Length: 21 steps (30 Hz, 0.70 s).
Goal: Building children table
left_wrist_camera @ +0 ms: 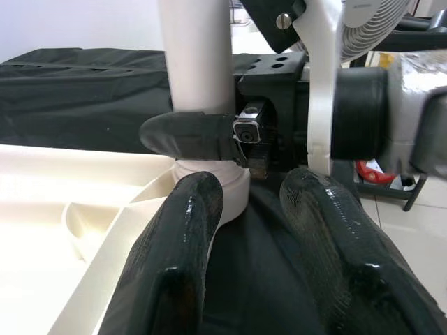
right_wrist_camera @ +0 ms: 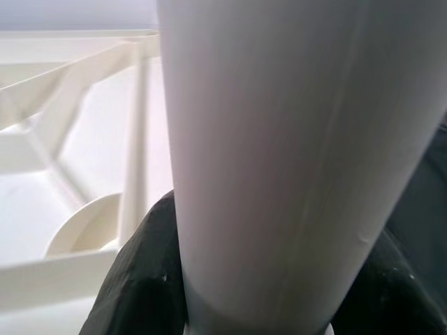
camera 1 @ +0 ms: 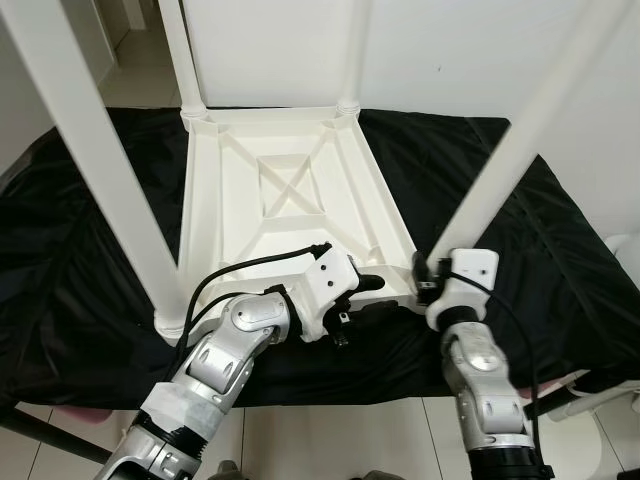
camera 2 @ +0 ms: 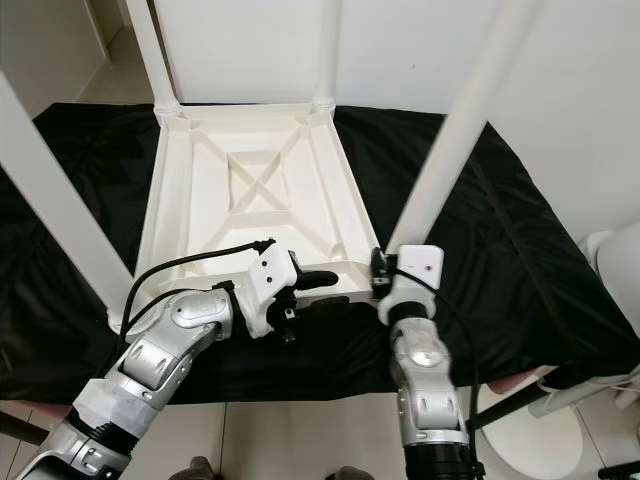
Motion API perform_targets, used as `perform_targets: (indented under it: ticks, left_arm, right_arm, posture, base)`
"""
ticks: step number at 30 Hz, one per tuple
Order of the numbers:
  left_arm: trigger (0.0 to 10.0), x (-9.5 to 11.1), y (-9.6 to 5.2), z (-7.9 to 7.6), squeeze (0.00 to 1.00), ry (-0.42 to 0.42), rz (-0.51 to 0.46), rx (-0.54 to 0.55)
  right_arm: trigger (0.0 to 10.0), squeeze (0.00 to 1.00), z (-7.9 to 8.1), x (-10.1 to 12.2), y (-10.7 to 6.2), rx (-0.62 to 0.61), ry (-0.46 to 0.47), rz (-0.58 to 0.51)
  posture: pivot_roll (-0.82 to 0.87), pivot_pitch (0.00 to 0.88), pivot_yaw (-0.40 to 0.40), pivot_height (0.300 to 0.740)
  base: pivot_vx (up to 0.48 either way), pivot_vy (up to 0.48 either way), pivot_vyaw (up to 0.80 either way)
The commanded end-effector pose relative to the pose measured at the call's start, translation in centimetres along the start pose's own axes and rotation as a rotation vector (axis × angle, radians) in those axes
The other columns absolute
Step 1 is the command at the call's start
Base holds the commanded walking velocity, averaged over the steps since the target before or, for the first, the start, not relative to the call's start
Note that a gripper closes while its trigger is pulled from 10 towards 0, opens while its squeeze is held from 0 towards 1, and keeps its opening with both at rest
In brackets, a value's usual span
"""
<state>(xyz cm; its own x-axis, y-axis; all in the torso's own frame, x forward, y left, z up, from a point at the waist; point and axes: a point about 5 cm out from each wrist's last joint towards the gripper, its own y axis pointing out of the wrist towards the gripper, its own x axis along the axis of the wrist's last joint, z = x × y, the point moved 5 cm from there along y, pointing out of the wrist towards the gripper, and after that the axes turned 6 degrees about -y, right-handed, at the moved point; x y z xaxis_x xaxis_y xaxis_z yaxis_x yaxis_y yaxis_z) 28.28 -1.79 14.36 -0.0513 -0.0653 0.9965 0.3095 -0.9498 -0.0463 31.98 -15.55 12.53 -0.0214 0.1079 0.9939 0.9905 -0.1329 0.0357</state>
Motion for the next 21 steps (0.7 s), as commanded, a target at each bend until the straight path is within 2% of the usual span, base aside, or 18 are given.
perform_targets:
  ticks: [1,2,6,9,10,11,12,21]
  left_arm:
    - [10.0,-0.2,0.1,0.2,0.00,0.010,0.011,-0.005]
    - [10.0,-0.2,0.1,0.2,0.00,0.009,0.010,-0.005]
    - [10.0,-0.2,0.1,0.2,0.00,0.010,0.010,-0.007]
    - [10.0,-0.2,0.2,0.3,0.00,0.011,0.011,-0.011]
    - [10.0,-0.2,0.2,0.3,0.00,0.013,0.013,-0.014]
    - [10.0,-0.2,0.2,0.3,0.00,0.013,0.013,-0.014]
    - [10.0,-0.2,0.2,0.3,0.00,0.016,0.013,-0.016]
    - [10.0,0.0,0.3,0.5,0.00,0.029,0.015,-0.027]
  right_arm:
    - [10.0,0.00,0.3,-1.2,-0.5,-0.032,-0.026,0.052]
    - [10.0,0.00,1.1,-1.1,-0.7,-0.017,-0.007,0.057]
    - [10.0,0.00,1.7,-0.6,-1.0,0.025,0.002,0.033]
    - [10.0,0.00,1.0,-0.8,-1.2,0.019,-0.018,0.037]
    - [10.0,0.06,0.7,-1.0,-1.3,0.013,-0.016,0.038]
    - [10.0,0.06,0.7,-1.0,-1.3,0.013,-0.016,0.038]
    - [10.0,1.00,0.5,-0.9,-1.4,0.012,-0.003,0.035]
    - [10.0,1.00,-0.3,-0.3,-2.4,0.079,-0.006,-0.018]
  posture:
    - [-0.03,0.000,-0.043,0.740]
    - [-0.04,0.000,-0.041,0.740]
    - [-0.04,0.000,-0.040,0.740]
    - [-0.05,0.000,-0.036,0.740]
    - [-0.05,0.000,-0.030,0.740]
    - [-0.05,0.000,-0.030,0.740]
    - [-0.05,0.000,-0.025,0.740]
    - [-0.05,0.000,-0.009,0.740]
  base:
    - [0.000,0.000,0.00]
    - [0.000,0.000,0.00]
    - [0.000,0.000,0.00]
    - [0.000,0.000,0.00]
    - [0.000,0.000,0.00]
    - [0.000,0.000,0.00]
    - [0.000,0.000,0.00]
    - [0.000,0.000,0.00]
